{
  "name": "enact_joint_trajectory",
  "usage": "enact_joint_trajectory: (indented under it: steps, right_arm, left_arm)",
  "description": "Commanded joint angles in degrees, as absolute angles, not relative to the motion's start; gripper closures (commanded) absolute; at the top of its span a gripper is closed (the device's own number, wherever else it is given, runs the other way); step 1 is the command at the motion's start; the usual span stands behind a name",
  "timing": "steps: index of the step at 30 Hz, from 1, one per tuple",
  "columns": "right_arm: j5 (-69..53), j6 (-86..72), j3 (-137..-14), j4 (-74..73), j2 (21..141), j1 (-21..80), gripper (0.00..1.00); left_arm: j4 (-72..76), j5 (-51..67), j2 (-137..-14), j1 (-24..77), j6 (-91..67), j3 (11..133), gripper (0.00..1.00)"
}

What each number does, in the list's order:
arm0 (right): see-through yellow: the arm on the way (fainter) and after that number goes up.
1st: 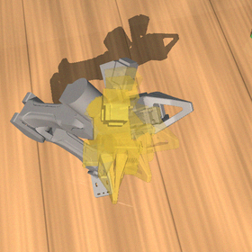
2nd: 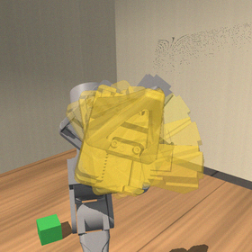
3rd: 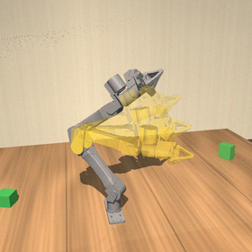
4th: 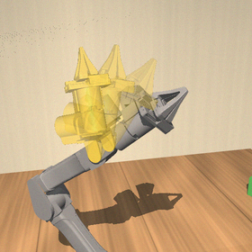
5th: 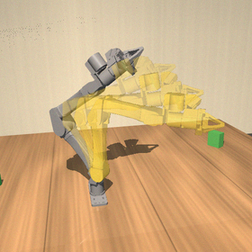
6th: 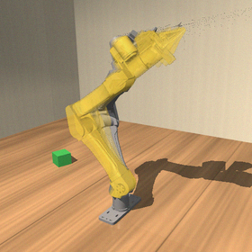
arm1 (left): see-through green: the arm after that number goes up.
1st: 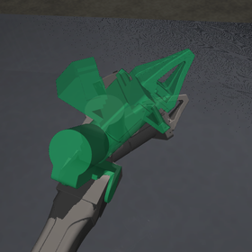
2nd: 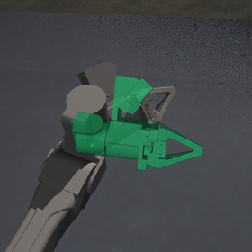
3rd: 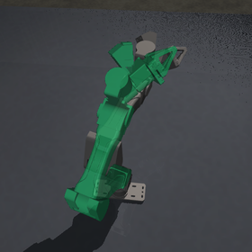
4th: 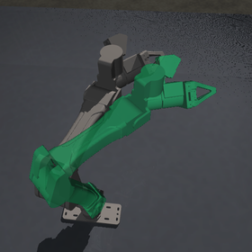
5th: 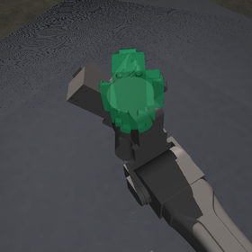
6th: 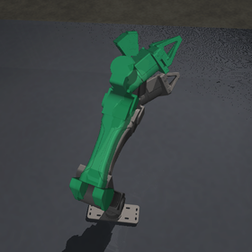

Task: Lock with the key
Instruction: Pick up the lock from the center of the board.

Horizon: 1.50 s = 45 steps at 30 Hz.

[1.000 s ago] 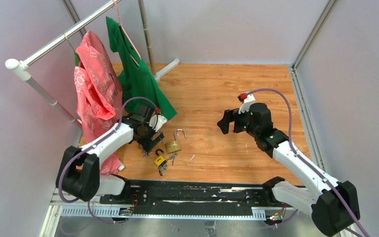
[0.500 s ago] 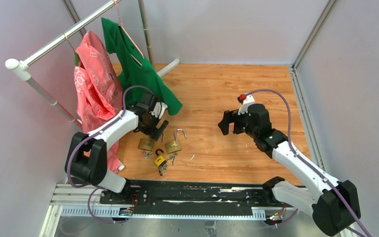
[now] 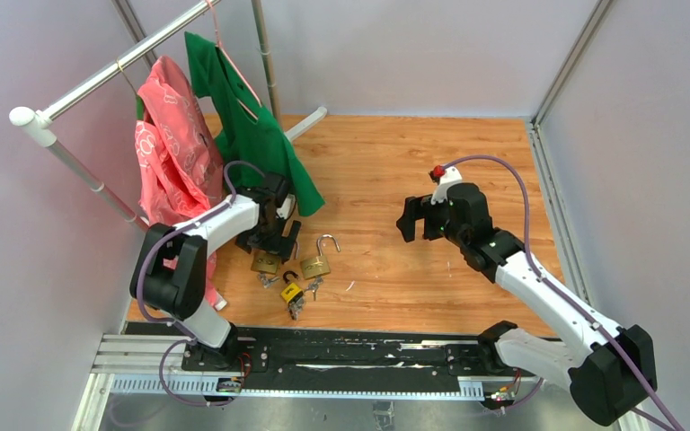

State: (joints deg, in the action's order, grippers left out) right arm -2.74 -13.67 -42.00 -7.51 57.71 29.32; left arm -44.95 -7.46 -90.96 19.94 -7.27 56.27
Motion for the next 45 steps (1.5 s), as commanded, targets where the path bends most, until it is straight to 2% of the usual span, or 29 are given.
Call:
enact_joint_trajectory:
  steps: [1,12,14,17,20,21,22,26,28,30,38,41,45]
  right_arm:
    - [-0.5,-12.5,-44.7,-10.2,58.6,30.3,0.01]
    - [2.9,-10.1,-47.1,-11.5,59.2,30.4,0.01]
    - [3.3,-9.9,-47.2,-11.4,59.2,30.4,0.01]
    - [3.5,-9.9,-47.6,-11.3,59.5,30.4,0.01]
    - [3.2,-10.0,-48.0,-11.3,59.7,30.4,0.01]
    - [3.1,-10.1,-48.2,-11.3,59.7,30.5,0.01]
    - [2.9,-10.2,-48.3,-11.2,59.6,30.5,0.01]
    - [1.0,-10.6,-48.5,-10.8,59.2,30.8,0.01]
    - [-2.3,-10.3,-48.4,-10.1,58.9,31.1,0.01]
    - [-5.8,-10.0,-48.3,-9.3,58.8,31.6,0.02]
    - [-17.5,-7.6,-48.1,-6.2,58.8,36.6,0.05]
    - [-23.9,-6.5,-45.1,2.7,60.2,39.8,0.07]
    - [-33.6,1.3,-40.6,22.6,67.7,46.2,0.09]
  left_arm:
    - [-47.0,-10.9,-92.0,19.8,-11.1,55.7,0.0]
    - [-47.7,-9.7,-97.6,19.7,-11.2,56.6,0.1]
    - [-47.6,-9.0,-98.0,19.7,-11.1,56.5,0.17]
    - [-47.4,-7.7,-97.9,19.7,-10.6,56.4,0.42]
    - [-47.0,-5.8,-97.0,19.5,-9.7,56.3,0.91]
    - [-47.4,-5.3,-96.9,19.4,-9.2,56.5,0.98]
    - [-47.7,-5.2,-96.7,19.3,-8.7,57.0,1.0]
    - [-49.8,0.9,-95.5,18.3,-3.7,59.1,1.0]
    - [-51.3,9.8,-95.3,17.2,1.3,59.8,1.0]
    - [-53.7,13.4,-95.3,16.7,3.5,60.8,1.0]
    - [-54.6,14.0,-88.0,16.7,10.4,60.2,1.0]
    - [-54.5,16.0,-84.5,16.7,14.5,59.2,1.0]
    - [-55.4,21.6,-80.7,16.7,20.3,58.3,1.0]
